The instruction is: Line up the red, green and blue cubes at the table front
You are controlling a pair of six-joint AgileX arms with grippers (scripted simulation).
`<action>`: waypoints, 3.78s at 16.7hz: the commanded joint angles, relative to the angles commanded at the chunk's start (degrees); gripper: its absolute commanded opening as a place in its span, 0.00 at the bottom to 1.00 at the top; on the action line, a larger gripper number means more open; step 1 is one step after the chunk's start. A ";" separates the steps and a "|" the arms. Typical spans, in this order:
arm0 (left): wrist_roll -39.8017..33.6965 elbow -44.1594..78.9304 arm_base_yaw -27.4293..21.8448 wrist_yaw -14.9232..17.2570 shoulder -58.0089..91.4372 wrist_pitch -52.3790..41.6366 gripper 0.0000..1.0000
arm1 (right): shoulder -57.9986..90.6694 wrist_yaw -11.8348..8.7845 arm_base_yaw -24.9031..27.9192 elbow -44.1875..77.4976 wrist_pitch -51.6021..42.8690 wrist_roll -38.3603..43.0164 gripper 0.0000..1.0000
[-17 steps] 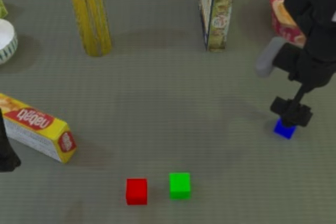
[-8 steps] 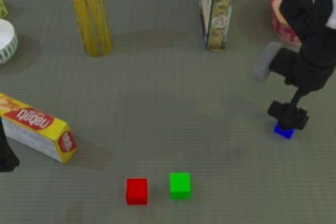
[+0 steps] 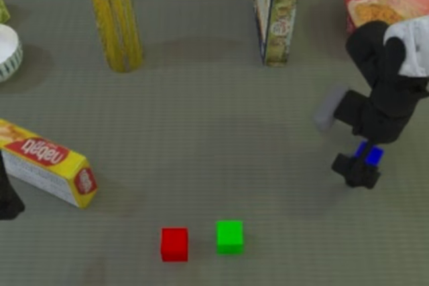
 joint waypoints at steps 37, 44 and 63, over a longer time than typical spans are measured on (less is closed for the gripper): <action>0.00 0.00 0.00 0.00 0.00 0.00 1.00 | -7.60 -0.53 0.47 7.97 -14.99 0.40 0.00; 0.00 0.00 0.00 0.00 0.00 0.00 1.00 | -11.72 -0.55 8.46 3.86 -14.89 -1.86 0.00; 0.00 0.00 0.00 0.00 0.00 0.00 1.00 | -16.85 -0.60 26.61 -11.91 -3.82 -6.79 0.00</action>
